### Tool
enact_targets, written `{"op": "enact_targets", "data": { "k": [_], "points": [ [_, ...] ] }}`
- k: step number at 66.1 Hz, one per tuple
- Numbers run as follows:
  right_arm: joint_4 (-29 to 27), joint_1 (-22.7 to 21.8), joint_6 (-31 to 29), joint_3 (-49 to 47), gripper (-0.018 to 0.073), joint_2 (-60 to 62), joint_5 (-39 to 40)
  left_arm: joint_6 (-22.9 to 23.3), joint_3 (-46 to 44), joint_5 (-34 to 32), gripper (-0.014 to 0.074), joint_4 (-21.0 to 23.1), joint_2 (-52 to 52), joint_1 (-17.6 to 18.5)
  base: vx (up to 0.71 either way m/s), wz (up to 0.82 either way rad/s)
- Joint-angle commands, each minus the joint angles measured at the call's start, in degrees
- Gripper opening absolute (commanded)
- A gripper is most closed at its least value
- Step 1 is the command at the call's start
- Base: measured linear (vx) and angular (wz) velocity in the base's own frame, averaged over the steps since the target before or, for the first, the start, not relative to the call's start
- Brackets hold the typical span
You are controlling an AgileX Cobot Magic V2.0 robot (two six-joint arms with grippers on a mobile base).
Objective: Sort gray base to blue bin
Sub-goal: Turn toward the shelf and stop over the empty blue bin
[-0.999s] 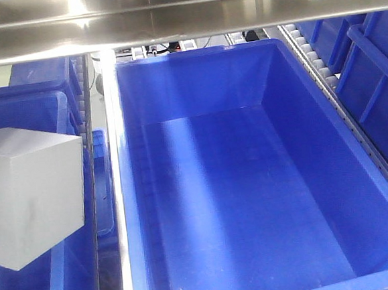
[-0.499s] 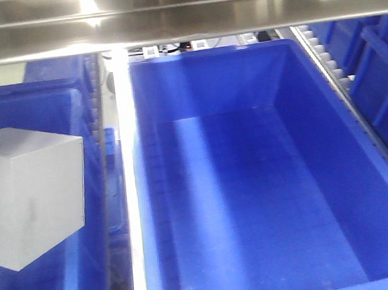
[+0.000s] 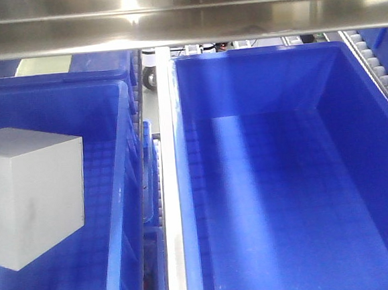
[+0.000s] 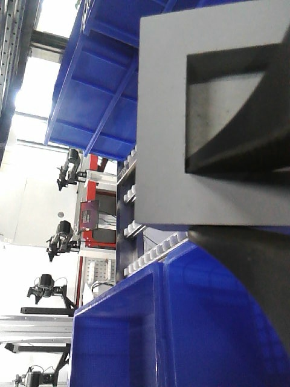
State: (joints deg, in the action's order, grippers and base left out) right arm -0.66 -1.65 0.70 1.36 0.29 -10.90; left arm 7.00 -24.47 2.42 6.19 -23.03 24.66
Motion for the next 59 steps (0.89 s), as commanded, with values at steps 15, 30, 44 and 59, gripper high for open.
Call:
{"op": "enact_targets", "data": {
  "k": [15, 30, 44, 59],
  "points": [
    [0.26, -0.15, -0.7, 0.35, -0.0005, -1.03, 2.31, 0.25, -1.78, -6.35, -0.0006, 0.31, -0.1, 0.29, 0.0, 0.01],
    [0.26, -0.15, -0.7, 0.35, -0.0005, -1.03, 2.31, 0.25, -1.78, -6.35, -0.0006, 0.31, -0.1, 0.29, 0.0, 0.0],
    [0.26, -0.15, -0.7, 0.35, -0.0005, -1.03, 2.31, 0.25, -1.78, -6.63, -0.0006, 0.31, -0.1, 0.29, 0.0, 0.0],
    [0.26, -0.15, -0.7, 0.35, -0.0005, -1.03, 2.31, 0.25, -1.78, -6.62, -0.0006, 0.31, -0.1, 0.29, 0.0, 0.0]
  ]
}}
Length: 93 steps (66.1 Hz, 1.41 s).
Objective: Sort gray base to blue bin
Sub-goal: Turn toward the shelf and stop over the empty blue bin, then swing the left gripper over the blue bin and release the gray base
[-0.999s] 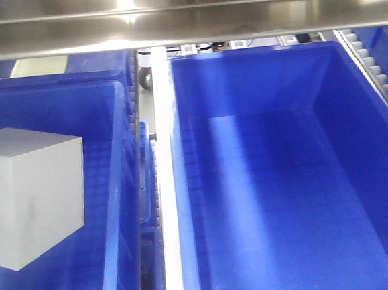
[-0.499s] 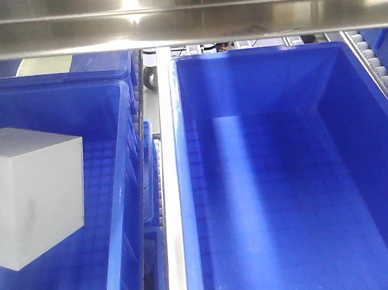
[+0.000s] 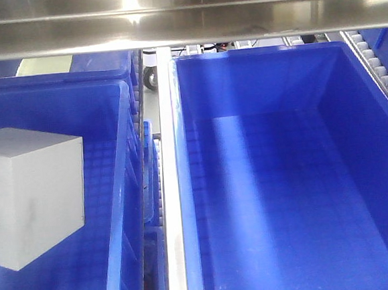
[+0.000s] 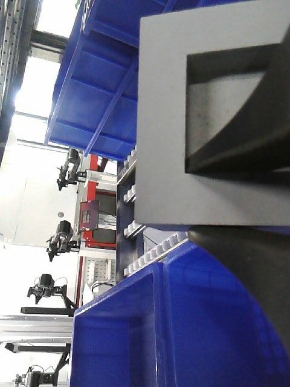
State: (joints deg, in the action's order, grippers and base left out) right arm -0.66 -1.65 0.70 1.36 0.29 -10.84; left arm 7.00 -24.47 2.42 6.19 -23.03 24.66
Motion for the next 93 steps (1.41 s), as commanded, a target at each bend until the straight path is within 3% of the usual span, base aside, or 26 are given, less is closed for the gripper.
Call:
{"op": "enact_targets", "data": {
  "k": [1, 20, 35, 50, 66, 73, 85, 93],
  "points": [
    [0.26, -0.15, -0.7, 0.35, -0.0005, -1.03, 2.24, 0.25, -1.78, -6.62, -0.0006, 0.31, -0.1, 0.29, 0.0, 0.0],
    [0.26, -0.15, -0.7, 0.35, -0.0005, -1.03, 2.24, -0.16, -1.9, -7.9, -0.0006, 0.2, -0.52, 0.29, 0.0, 0.0],
    [0.26, -0.15, -0.7, 0.35, -0.0005, -1.03, 2.24, -0.29, -6.32, -6.67, -0.0006, 0.18, -7.79, 0.95, 0.0, 0.0],
    [0.26, -0.15, -0.7, 0.35, -0.0005, -1.03, 2.24, -0.73, -12.51, -7.62, -0.0006, -2.85, -20.31, 10.24, 0.0, 0.0],
    [0.26, -0.15, -0.7, 0.35, -0.0005, -1.03, 2.24, -0.73, -18.36, -17.58, -0.0006, -2.85, -37.97, 23.61, 0.0, 0.0],
    [0.26, -0.15, -0.7, 0.35, -0.0005, -1.03, 2.24, -0.73, -22.72, -18.6, -0.0006, -2.85, -45.67, 27.96, 0.0, 0.0],
    [0.26, -0.15, -0.7, 0.35, -0.0005, -1.03, 2.24, -0.73, -32.96, -17.57, -0.0006, -2.85, -59.6, 32.55, 0.0, 0.0],
    [0.26, -0.15, -0.7, 0.35, -0.0005, -1.03, 2.24, -0.73, -40.53, -12.59, -0.0006, -2.85, -66.99, 34.18, 0.0, 0.0]
  ]
}}
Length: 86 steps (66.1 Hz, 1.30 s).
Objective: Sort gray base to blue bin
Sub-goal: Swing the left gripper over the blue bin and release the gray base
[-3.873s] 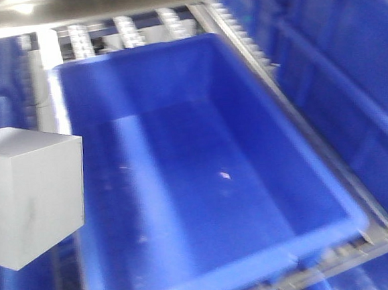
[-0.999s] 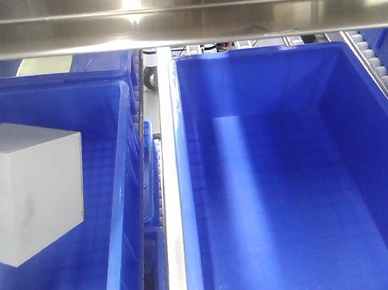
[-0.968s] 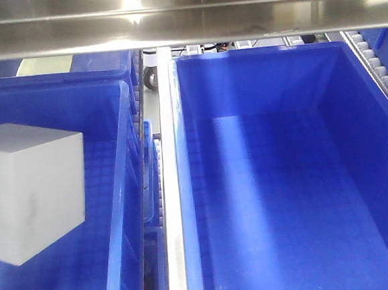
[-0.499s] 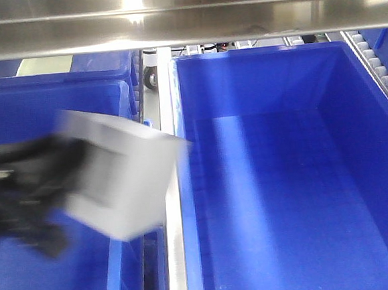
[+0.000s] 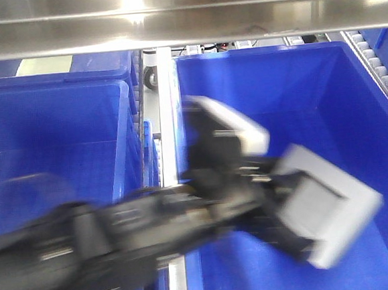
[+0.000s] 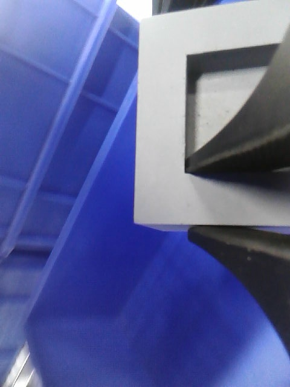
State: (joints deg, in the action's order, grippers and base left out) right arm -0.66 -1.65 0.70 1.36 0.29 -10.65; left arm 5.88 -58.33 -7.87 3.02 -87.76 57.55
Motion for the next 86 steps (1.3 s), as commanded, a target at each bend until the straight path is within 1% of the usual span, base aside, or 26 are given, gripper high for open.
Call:
{"op": "enact_targets", "data": {
  "k": [1, 10, 18, 30, 48, 61, 77, 86],
  "points": [
    [0.26, -0.15, -0.7, 0.35, -0.0005, -1.03, 2.06, 0.39, -7.93, -1.56, -0.0006, 0.32, -3.49, 1.37, 0.0, 0.0],
    [0.26, -0.15, -0.7, 0.35, -0.0005, -1.03, 2.06, 0.39, -15.26, 6.21, -0.0006, 0.32, -11.01, 1.39, 0.0, 0.0],
    [0.26, -0.15, -0.7, 0.35, -0.0005, -1.03, 2.06, 0.39, -18.71, 11.35, -0.0006, 0.12, -15.74, 1.11, 0.0, 0.0],
    [0.26, -0.15, -0.7, 0.35, -0.0005, -1.03, 2.06, 0.39, -19.12, 13.5, -0.0003, 0.12, -19.8, 0.99, 0.0, 0.0],
    [0.26, -0.15, -0.7, 0.35, -0.0005, -1.03, 2.06, 0.39, -19.12, 14.85, 0.0027, 0.12, -20.58, 0.99, 0.0, 0.0],
    [0.26, -0.15, -0.7, 0.35, -0.0005, -1.03, 2.06, 0.39, -19.12, 18.3, 0.011, -0.01, -20.91, 0.99, 0.0, 0.0],
    [0.26, -0.15, -0.7, 0.35, -0.0005, -1.03, 2.06, 0.39, -19.12, 21.04, 0.0267, -0.05, -20.99, 0.99, 0.0, 0.0],
    [0.26, -0.15, -0.7, 0.35, -0.0005, -1.03, 2.06, 0.39, -19.12, 22.0, 0.0335, -0.05, -20.93, 0.99, 0.0, 0.0]
  ]
}}
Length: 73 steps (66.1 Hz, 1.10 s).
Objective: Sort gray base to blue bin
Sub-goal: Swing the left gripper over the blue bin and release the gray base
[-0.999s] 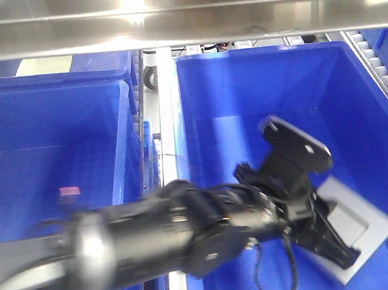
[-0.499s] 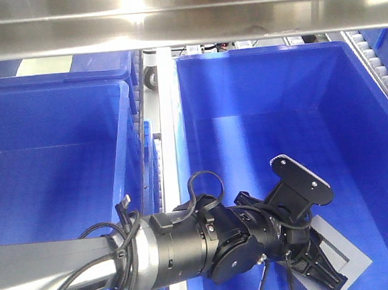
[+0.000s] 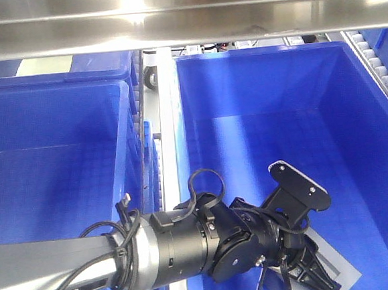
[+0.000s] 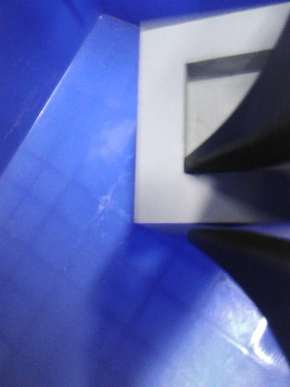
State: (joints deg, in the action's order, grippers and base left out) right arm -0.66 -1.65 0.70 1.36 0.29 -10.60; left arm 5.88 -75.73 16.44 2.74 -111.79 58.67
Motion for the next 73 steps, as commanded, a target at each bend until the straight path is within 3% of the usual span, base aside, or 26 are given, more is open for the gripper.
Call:
{"op": "enact_targets", "data": {
  "k": [1, 11, 19, 26, 35, 73],
  "points": [
    [0.26, -0.15, -0.7, 0.35, -0.0005, -1.03, 2.0, 0.39, -1.71, -2.31, 0.034, 0.23, 3.1, -0.13, 0.0, 0.0],
    [0.26, -0.15, -0.7, 0.35, -0.0005, -1.03, 2.0, 0.44, -1.71, -2.31, 0.0372, 0.35, 5.77, -0.13, 0.0, 0.0],
    [0.26, -0.15, -0.7, 0.35, -0.0005, -1.03, 2.0, 0.29, -1.47, -1.24, 0.033, 0.29, 8.65, 1.2, 0.0, 0.0],
    [0.26, -0.15, -0.7, 0.35, -0.0005, -1.03, 2.0, -2.5, -1.46, 3.26, 0.0216, 0.32, 10.64, 2.93, 0.0, 0.0],
    [0.26, -0.15, -0.7, 0.35, -0.0005, -1.03, 2.0, -5.24, 0.13, 6.42, -0.001, 0.38, 14.46, 4.75, 0.0, 0.0],
    [0.26, -0.15, -0.7, 0.35, -0.0005, -1.03, 2.0, -5.42, 18.48, 7.01, -0.0008, -2.74, 40.19, 4.96, 0.0, 0.0]
  ]
}}
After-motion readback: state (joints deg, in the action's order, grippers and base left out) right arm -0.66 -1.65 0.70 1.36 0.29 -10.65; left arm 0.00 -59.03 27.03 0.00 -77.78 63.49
